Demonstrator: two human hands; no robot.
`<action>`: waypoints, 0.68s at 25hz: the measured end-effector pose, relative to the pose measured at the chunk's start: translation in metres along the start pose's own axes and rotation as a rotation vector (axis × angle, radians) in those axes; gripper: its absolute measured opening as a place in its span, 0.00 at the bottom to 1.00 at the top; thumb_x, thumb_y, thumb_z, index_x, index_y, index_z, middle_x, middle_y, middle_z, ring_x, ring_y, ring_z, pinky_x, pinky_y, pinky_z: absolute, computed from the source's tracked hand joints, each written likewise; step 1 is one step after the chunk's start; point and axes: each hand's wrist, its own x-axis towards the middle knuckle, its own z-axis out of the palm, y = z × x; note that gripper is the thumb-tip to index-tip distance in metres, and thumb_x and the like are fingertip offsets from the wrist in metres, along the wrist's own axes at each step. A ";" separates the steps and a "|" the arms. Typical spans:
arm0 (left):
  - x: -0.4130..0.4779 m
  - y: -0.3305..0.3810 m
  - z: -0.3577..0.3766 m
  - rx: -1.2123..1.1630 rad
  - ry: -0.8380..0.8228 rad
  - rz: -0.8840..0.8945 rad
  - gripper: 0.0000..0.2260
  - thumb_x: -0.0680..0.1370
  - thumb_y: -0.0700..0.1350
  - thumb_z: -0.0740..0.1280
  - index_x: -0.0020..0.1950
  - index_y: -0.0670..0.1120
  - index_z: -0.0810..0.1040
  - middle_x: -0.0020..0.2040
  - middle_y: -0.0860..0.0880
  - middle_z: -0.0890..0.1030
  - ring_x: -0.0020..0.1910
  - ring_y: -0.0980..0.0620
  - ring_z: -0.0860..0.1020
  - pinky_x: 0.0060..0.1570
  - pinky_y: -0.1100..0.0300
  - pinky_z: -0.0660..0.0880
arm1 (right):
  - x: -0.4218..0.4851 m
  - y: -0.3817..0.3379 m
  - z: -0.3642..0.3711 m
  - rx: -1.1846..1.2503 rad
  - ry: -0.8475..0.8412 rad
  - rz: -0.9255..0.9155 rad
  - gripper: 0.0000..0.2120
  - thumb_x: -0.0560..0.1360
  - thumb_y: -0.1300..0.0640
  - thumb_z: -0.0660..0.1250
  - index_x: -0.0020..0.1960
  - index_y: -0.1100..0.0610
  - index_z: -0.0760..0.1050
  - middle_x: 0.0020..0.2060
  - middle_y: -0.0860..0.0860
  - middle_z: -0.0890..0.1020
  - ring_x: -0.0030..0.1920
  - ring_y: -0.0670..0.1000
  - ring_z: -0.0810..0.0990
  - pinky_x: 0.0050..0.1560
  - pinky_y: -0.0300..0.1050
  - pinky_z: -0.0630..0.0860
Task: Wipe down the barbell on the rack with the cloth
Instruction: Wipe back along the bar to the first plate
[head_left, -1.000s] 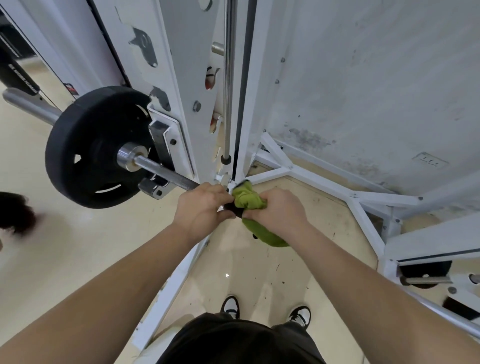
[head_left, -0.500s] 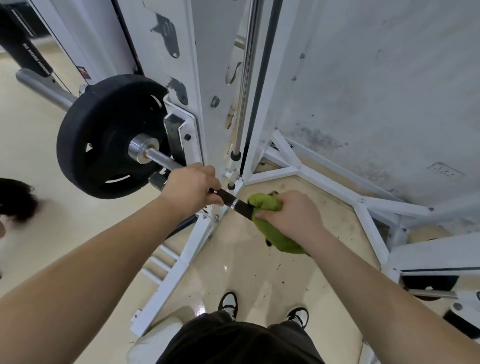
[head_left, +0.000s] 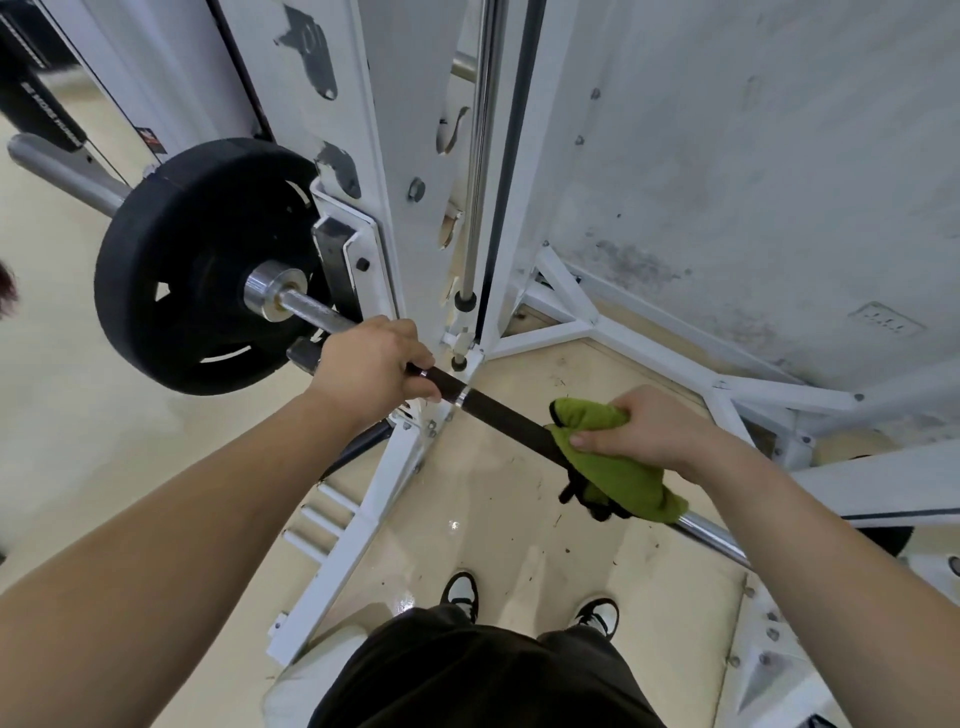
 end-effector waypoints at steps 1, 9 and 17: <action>0.000 0.000 0.001 -0.002 0.006 -0.007 0.16 0.69 0.60 0.78 0.50 0.53 0.88 0.42 0.56 0.78 0.46 0.52 0.76 0.37 0.55 0.73 | 0.002 -0.008 0.003 -0.027 0.032 -0.015 0.18 0.66 0.38 0.79 0.38 0.54 0.83 0.35 0.50 0.85 0.39 0.51 0.85 0.43 0.48 0.81; -0.001 0.013 0.000 0.024 -0.027 -0.114 0.19 0.68 0.57 0.80 0.55 0.51 0.87 0.44 0.53 0.79 0.50 0.48 0.77 0.41 0.54 0.74 | 0.007 -0.067 0.070 -0.036 0.374 -0.305 0.12 0.76 0.39 0.68 0.46 0.47 0.80 0.40 0.45 0.82 0.42 0.50 0.80 0.39 0.46 0.77; 0.003 0.021 0.000 -0.021 -0.083 -0.303 0.21 0.66 0.55 0.83 0.55 0.50 0.85 0.48 0.50 0.80 0.47 0.49 0.79 0.49 0.49 0.80 | -0.053 0.057 0.024 -0.150 0.325 0.019 0.16 0.73 0.36 0.69 0.35 0.46 0.76 0.32 0.45 0.81 0.37 0.49 0.80 0.41 0.52 0.81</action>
